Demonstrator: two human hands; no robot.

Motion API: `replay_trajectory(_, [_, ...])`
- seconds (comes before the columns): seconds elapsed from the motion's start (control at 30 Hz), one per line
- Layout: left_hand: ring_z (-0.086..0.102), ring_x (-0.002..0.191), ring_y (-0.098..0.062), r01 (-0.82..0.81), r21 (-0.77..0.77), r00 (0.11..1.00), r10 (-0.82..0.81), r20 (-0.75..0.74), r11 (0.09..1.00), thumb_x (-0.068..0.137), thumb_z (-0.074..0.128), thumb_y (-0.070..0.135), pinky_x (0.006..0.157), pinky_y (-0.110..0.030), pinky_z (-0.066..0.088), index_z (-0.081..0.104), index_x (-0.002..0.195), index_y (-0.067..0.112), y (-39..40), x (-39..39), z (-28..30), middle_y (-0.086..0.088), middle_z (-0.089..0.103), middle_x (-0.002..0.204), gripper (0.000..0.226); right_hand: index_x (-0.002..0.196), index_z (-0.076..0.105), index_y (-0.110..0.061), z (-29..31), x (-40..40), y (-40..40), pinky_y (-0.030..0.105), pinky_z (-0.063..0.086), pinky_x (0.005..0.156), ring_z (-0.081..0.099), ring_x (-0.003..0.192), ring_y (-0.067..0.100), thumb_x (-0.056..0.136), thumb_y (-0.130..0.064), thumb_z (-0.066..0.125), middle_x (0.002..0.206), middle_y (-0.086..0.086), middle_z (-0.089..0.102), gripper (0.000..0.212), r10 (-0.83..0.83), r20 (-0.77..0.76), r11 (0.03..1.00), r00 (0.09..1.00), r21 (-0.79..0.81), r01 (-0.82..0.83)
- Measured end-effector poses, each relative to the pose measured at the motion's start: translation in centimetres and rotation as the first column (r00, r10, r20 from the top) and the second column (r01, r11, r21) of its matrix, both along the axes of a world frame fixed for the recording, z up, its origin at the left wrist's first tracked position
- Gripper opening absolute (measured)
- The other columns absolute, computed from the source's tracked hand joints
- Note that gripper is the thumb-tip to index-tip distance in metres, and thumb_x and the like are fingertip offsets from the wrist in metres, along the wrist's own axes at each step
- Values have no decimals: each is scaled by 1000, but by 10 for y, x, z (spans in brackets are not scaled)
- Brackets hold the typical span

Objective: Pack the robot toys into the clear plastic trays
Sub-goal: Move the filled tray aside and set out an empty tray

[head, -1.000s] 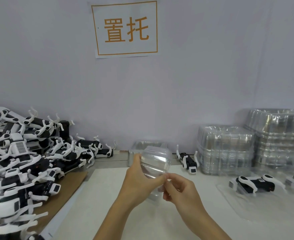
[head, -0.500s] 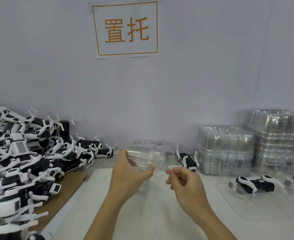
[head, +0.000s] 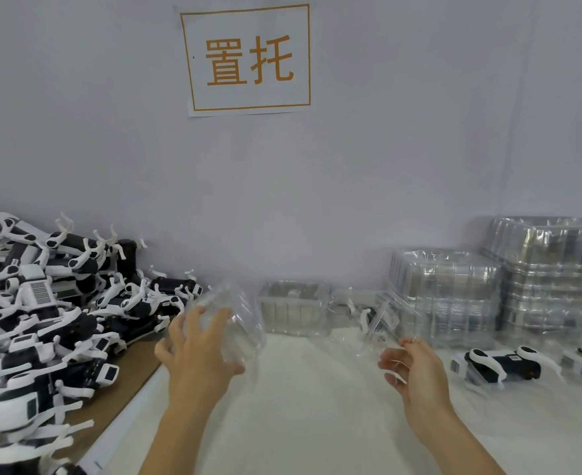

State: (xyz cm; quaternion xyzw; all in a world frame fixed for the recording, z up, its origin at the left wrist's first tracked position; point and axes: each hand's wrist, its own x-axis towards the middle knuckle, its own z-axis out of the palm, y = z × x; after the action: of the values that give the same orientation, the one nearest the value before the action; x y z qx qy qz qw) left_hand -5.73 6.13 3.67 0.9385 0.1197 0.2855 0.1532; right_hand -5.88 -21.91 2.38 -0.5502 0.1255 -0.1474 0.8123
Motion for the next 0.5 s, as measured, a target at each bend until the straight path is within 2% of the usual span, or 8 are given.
replay_trajectory(0.07, [10,144,-28,-58,-20,997,57,-57,998,67,89,30,113,-53,17,30,145,43,-8,4,-11,0,20,153,98,86,54,-17,1,-1,-1,34,41,61,60,64,26,98,-7,40,62,6,65,21,-3,-7,1000,1000,4,3])
replay_trajectory(0.13, [18,139,-32,-131,-42,990,128,-59,991,75,80,12,112,-50,23,32,142,33,-13,6,-15,-9,23,148,86,86,54,-16,0,0,-1,33,41,60,60,64,26,98,-6,40,63,7,65,21,-3,-12,1000,1000,0,3])
replay_trajectory(0.23, [41,105,-32,-206,-46,972,210,103,977,67,78,-5,83,-41,38,51,112,14,-10,7,-17,-13,42,112,56,87,55,-16,0,0,-1,32,41,59,59,63,25,98,-5,40,65,8,65,21,2,-12,1000,1000,-1,-2])
replay_trajectory(0.3, [48,75,-26,-147,-106,972,164,171,983,71,78,4,61,-32,36,55,82,10,-7,5,-15,-8,52,83,27,88,55,-16,0,1,-1,32,41,58,59,62,25,97,-5,40,65,8,65,21,1,-13,1000,1000,1,-1])
replay_trajectory(0.37, [48,56,-17,-87,-266,988,119,103,960,84,70,24,51,-28,32,50,64,16,-7,9,-16,1,53,62,29,87,55,-16,0,1,-1,32,40,57,58,61,25,97,-4,41,65,9,64,21,0,-12,1000,1000,7,0])
replay_trajectory(0.43, [59,64,-19,51,-351,999,-53,2,935,90,62,27,58,-31,45,60,67,17,-7,10,-20,1,64,69,25,87,55,-16,-1,2,-1,31,40,57,58,61,25,97,-4,41,65,9,64,21,4,-8,1000,1000,11,-4])
replay_trajectory(0.47, [65,84,-21,120,-381,989,-145,-36,917,92,61,25,74,-34,52,67,82,17,-7,11,-23,-2,71,90,14,88,55,-16,-1,2,-1,32,40,57,58,60,25,97,-4,41,65,9,65,21,7,-7,1000,1000,10,-7])
replay_trajectory(0.5, [60,113,-22,165,-386,968,-224,-113,907,94,60,24,93,-34,49,68,106,19,-7,12,-27,-4,66,122,15,88,55,-16,-2,2,-1,32,41,57,59,60,25,97,-4,41,64,9,65,21,11,-5,1000,1000,7,-11])
